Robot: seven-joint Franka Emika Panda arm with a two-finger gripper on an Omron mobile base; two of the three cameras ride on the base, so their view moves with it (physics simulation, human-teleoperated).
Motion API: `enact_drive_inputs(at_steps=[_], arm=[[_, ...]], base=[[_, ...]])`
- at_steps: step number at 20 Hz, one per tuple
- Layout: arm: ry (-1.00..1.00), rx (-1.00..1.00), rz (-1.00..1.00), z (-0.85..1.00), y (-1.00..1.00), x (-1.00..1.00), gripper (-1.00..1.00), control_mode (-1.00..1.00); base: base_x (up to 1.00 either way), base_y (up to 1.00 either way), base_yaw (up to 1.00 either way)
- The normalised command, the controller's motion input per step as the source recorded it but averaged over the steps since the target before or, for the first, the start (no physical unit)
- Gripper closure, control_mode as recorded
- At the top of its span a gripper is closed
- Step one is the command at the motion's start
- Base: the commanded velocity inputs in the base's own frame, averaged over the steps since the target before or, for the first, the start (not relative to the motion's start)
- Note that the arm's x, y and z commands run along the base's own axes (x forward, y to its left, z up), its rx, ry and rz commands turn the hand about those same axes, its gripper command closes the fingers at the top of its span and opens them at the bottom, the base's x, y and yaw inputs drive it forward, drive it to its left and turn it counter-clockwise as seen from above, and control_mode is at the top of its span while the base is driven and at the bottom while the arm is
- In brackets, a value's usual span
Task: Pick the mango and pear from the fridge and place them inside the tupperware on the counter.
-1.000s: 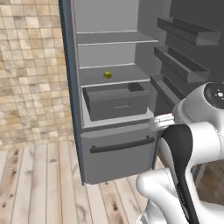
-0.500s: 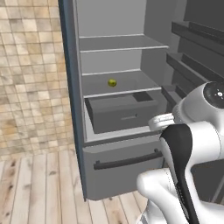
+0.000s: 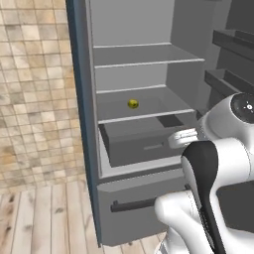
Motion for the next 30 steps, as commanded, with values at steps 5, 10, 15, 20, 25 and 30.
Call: enact_drive_inputs(at_steps=[5, 10, 15, 20, 25, 30], arm=[[0.00, 0.00, 0.00, 0.00, 0.00, 0.00, -1.00, 1.00], [0.00, 0.00, 0.00, 0.00, 0.00, 0.00, -1.00, 1.00], [-0.01, 0.00, 0.00, -0.06, -0.01, 0.05, -1.00, -1.00], [-0.08, 0.00, 0.00, -0.26, -0.03, 0.35, -1.00, -1.00], [-0.11, 0.00, 0.00, -0.29, 0.00, 0.47, -1.00, -1.00], [-0.04, 0.00, 0.00, -0.11, -0.02, 0.47, -1.00, -1.00]], base=[[0.58, 0.00, -0.01], [0.54, 0.00, -0.01], [0.24, -0.01, -0.01], [0.00, 0.00, 0.00], [0.00, 0.00, 0.00], [0.00, 0.00, 0.00]])
